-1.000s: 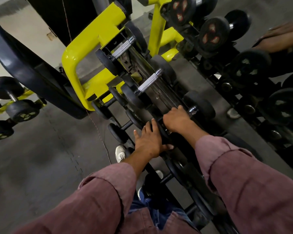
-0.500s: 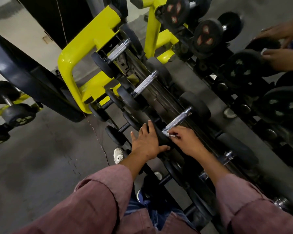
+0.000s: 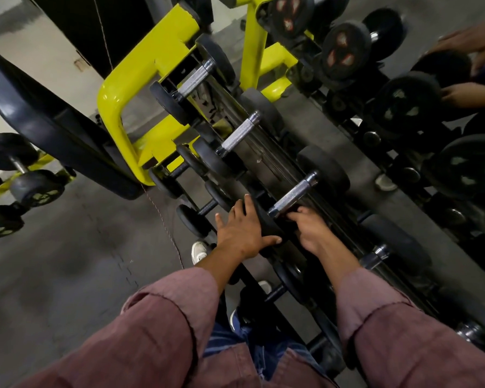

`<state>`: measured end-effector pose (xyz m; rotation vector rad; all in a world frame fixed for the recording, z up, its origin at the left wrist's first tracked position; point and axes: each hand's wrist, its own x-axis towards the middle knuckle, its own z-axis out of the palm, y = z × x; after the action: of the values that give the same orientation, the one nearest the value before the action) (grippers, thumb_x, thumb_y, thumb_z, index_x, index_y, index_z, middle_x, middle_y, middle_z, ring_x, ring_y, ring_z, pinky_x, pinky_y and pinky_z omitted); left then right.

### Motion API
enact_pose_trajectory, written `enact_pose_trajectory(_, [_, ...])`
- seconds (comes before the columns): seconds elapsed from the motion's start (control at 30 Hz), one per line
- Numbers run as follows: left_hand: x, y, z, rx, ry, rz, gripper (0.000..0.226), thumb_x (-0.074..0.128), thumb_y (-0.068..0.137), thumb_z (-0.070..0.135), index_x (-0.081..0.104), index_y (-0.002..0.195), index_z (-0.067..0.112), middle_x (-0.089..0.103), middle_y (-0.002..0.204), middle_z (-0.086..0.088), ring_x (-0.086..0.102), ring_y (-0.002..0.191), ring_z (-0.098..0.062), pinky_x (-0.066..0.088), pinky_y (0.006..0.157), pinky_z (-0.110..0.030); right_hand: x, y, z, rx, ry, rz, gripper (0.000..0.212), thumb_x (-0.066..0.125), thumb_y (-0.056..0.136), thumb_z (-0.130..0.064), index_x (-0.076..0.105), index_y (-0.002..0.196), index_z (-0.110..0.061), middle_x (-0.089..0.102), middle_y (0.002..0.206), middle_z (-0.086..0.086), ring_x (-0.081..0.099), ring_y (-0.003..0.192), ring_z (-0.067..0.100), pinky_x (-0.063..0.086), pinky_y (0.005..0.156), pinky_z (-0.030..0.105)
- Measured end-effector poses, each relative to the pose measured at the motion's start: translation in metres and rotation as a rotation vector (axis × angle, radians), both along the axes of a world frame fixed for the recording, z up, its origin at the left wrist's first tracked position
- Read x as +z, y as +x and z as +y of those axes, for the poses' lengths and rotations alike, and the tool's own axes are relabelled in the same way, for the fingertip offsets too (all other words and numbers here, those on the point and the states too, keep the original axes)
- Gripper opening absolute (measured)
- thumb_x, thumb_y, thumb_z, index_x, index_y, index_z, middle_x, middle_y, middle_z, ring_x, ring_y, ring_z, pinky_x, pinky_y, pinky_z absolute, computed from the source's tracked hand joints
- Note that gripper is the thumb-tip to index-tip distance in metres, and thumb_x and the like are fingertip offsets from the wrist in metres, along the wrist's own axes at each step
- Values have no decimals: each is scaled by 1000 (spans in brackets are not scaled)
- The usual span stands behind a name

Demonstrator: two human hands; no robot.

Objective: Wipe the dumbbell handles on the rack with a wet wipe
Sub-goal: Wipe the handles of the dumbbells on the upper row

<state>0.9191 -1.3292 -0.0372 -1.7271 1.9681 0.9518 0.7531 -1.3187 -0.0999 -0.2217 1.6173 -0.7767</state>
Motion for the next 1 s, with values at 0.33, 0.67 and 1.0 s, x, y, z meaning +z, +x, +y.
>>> enact_pose_trajectory(0.33, [2, -1, 0, -6, -11, -12, 133, 62, 76, 82, -17, 159, 14, 2, 170, -12, 9, 157, -30, 5, 122, -63, 13, -25, -17, -758, -148, -327, 31, 51, 92, 14, 55, 90, -16, 67, 79, 6, 63, 81, 14, 50, 72, 25])
enact_pose_trajectory(0.67, [1, -1, 0, -4, -4, -16, 134, 62, 76, 82, -18, 159, 14, 2, 170, -12, 8, 157, -28, 5, 123, -63, 7, 3, 7, -152, -71, -20, 16, 55, 93, -1, 58, 84, -15, 63, 77, 6, 60, 76, 17, 46, 68, 28])
enact_pose_trajectory(1.0, [0, -1, -1, 6, 10, 5, 133, 64, 77, 79, -19, 159, 14, 1, 170, -11, 9, 157, -29, 3, 122, -61, 33, -9, 12, 383, -239, 529, 17, 62, 73, -28, 69, 75, -12, 66, 62, -6, 60, 60, 12, 47, 62, 34])
